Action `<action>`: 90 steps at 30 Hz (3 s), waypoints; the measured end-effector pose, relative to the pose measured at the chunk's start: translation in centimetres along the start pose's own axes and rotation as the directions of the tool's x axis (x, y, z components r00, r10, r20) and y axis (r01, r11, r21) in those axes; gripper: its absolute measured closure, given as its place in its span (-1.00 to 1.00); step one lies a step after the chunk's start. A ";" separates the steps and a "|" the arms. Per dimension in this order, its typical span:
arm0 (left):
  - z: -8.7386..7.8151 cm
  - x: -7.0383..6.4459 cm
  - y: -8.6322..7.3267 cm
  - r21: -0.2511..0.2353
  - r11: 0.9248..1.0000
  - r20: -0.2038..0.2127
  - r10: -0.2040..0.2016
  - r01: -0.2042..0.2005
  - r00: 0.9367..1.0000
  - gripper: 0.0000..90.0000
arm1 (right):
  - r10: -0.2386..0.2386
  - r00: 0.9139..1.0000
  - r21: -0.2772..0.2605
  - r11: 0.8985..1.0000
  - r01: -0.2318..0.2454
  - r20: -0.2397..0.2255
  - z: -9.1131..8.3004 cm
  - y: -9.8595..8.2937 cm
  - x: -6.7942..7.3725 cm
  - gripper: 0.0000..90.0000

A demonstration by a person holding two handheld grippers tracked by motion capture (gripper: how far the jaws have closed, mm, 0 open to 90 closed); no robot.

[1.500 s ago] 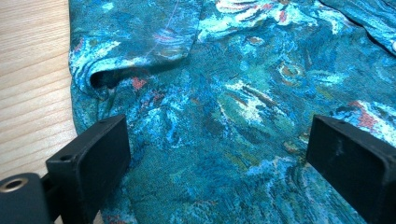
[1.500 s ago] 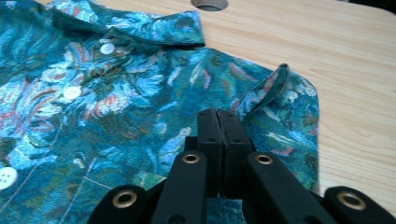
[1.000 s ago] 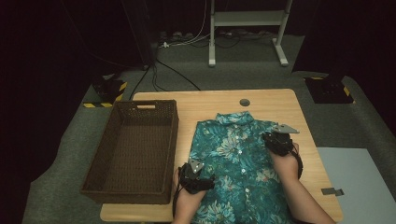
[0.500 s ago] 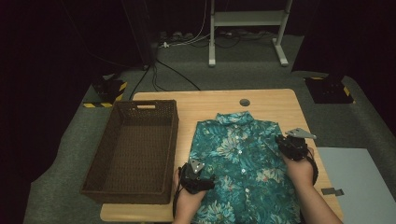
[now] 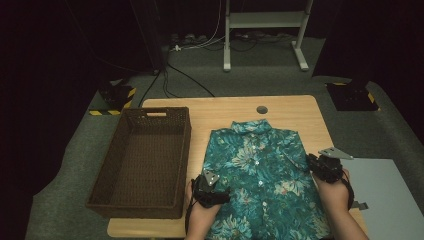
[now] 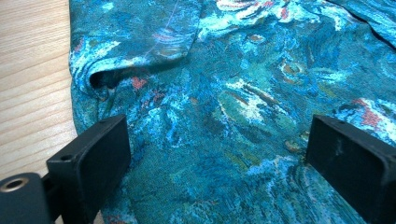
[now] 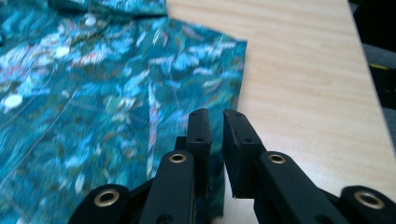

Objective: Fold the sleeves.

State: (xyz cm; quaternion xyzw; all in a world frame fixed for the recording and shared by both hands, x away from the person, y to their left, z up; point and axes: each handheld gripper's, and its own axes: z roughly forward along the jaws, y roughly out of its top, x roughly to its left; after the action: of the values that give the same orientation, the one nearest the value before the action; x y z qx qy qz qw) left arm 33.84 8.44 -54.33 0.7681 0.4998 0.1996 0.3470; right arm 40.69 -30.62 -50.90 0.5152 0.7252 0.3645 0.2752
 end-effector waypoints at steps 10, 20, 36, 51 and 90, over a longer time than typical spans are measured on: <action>0.0 0.0 0.0 0.002 1.000 -0.002 0.003 -0.003 1.000 -0.85 | -0.021 0.999 0.070 0.997 0.023 -0.029 1.1 -2.6 1.0 0.80; 0.0 0.0 0.0 0.000 1.000 -0.001 0.000 0.000 1.000 -0.85 | -0.031 0.999 0.054 0.998 0.033 -0.030 1.3 -1.7 0.6 0.70; 0.0 0.0 0.0 -0.001 1.000 0.000 -0.001 0.001 1.000 -0.85 | -0.004 0.999 0.063 0.998 0.006 -0.034 3.1 -1.4 0.2 0.62; 0.0 -0.1 0.0 0.003 1.000 -0.005 0.005 -0.005 1.000 -0.85 | -0.002 0.999 0.067 0.998 0.005 -0.041 4.9 1.1 0.1 0.55; 0.0 -0.4 -0.1 0.012 1.000 -0.018 0.027 -0.027 0.999 -0.86 | 0.038 0.993 0.075 0.997 -0.030 -0.109 -0.5 -3.3 -1.3 -0.36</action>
State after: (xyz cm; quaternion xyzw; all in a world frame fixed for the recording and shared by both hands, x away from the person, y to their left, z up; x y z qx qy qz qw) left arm 33.67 8.12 -54.36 0.7750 0.4938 0.2083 0.3350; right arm 38.95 -32.67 -53.23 0.5163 0.7432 0.3704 0.2093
